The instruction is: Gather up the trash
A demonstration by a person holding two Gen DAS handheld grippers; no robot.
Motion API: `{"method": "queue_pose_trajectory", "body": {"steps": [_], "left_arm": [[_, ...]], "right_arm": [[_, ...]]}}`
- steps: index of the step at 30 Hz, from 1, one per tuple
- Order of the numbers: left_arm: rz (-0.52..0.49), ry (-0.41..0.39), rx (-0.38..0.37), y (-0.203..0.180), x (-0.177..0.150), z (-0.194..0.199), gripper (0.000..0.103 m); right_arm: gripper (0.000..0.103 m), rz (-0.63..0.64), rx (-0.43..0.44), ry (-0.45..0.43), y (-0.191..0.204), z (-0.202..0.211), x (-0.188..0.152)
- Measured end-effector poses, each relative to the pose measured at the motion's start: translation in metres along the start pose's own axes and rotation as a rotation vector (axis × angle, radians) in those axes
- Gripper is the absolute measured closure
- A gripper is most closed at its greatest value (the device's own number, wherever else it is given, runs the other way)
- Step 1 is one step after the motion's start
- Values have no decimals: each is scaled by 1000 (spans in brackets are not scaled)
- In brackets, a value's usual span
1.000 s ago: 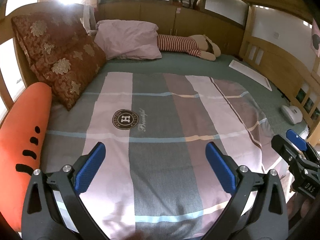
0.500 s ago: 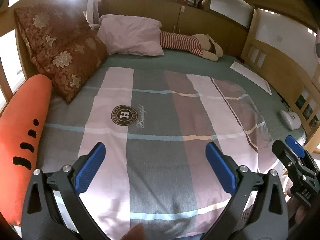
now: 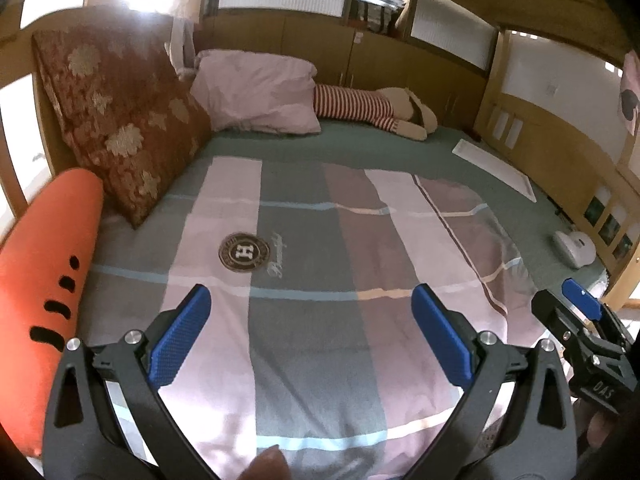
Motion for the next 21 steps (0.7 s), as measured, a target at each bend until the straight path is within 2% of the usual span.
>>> {"method": "queue_pose_trajectory", "body": {"steps": [3,15,21], "left_arm": [[-1,-4,-14,-2,2,2,3],[-6,-55,36,-1,7,8,3],[-5,-59,21,-2,6,10,3]], "right_arm": [[4,-2,8,0,-1,3,1],[4,-4,15,-5,-2,8,2],[4,0,14,-6,-2,9,2]]}}
Point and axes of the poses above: each gripper's, at about its wrist camera, not at the fingertips, and z roughly against the way its jaws point, y to its left, x to its top, the point moved 7 cm from there along -z, roughly the way its jaws point, and after that the axes turned 7 degrees about -y, right-handed, at the moved point
